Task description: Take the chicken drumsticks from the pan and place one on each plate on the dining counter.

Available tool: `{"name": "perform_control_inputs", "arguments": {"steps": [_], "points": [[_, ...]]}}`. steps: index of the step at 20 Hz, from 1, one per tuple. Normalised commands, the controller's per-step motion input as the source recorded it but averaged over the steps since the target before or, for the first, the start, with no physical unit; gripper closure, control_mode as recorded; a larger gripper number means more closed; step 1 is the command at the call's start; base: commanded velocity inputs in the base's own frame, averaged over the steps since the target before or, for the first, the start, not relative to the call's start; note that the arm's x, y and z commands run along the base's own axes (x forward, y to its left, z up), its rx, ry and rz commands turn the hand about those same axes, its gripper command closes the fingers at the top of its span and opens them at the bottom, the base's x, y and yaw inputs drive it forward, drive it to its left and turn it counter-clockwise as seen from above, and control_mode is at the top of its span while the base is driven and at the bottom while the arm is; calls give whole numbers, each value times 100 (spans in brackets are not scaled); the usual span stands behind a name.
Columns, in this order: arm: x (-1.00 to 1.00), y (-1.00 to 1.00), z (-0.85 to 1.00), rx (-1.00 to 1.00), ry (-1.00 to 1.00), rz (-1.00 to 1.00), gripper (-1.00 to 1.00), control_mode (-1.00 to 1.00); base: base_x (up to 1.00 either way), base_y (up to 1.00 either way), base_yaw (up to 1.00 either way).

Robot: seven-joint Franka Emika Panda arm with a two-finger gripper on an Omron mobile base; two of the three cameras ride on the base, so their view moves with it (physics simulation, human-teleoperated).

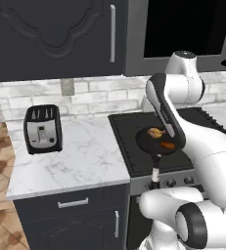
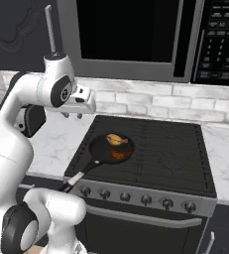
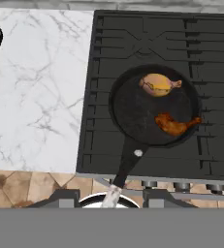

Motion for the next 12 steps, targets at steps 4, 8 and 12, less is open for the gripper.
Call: {"name": "perform_control_inputs", "arguments": {"steps": [4, 8, 12], "points": [[1, -10, -9, 0, -8, 11, -100, -100, 0, 0, 0], [0, -50, -20, 0, -18, 34, -100, -100, 0, 0, 0], [0, -56, -19, -3, -12, 37, -100, -100, 0, 0, 0]]}}
